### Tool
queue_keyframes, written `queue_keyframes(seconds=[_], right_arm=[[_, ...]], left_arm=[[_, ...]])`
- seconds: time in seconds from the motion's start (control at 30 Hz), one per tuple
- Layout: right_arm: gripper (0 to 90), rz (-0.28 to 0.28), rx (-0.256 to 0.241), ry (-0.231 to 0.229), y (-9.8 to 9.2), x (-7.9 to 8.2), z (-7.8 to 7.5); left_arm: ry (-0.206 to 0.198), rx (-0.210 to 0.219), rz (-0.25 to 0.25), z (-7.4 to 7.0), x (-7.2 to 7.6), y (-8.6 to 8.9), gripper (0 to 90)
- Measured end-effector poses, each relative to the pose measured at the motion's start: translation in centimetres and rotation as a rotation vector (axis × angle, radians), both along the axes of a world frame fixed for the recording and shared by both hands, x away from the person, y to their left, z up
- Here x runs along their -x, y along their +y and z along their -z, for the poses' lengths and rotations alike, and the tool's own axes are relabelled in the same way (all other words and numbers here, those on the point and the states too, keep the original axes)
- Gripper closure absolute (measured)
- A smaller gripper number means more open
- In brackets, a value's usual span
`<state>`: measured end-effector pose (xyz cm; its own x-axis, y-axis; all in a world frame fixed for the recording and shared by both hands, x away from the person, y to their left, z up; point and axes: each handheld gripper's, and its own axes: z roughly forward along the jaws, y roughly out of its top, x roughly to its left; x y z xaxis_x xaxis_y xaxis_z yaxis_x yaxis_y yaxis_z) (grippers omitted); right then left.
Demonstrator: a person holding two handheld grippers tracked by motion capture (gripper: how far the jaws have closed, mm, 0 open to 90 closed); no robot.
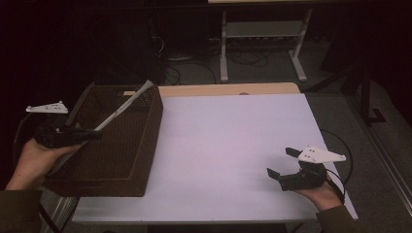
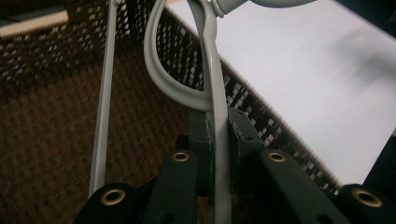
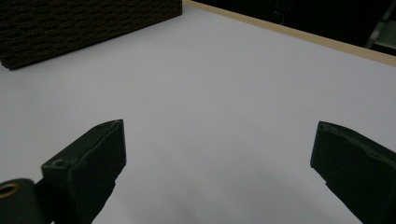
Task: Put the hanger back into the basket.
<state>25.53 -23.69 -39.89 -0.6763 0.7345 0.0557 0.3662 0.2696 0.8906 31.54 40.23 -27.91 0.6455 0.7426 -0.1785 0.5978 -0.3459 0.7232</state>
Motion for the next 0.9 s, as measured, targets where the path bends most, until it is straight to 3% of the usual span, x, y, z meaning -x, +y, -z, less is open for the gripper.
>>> queue_keyframes(seconds=[0.23, 0.7, 0.73, 0.8, 0.9], right_arm=[[3.0, 0.003, 0.004, 0.004, 0.0, -0.1, 0.1], [3.1, 0.008, 0.002, 0.004, -0.2, -0.1, 0.1], [3.1, 0.01, -0.001, 0.016, -0.2, 0.0, 0.1], [3.1, 0.008, 0.003, 0.003, -0.2, -0.1, 0.1], [3.1, 0.009, -0.002, 0.006, -0.2, 0.0, 0.0]], left_arm=[[0.028, -0.015, 0.006, 0.7, 0.1, 0.4, 82.1], [0.055, -0.049, 0.025, 2.3, -1.4, 0.2, 81.5], [0.05, -0.055, 0.025, 2.5, -1.4, 0.3, 80.1], [0.03, -0.05, 0.002, 2.6, -1.4, 0.5, 65.8], [0.015, -0.036, -0.009, 2.5, -1.4, 0.9, 56.0]])
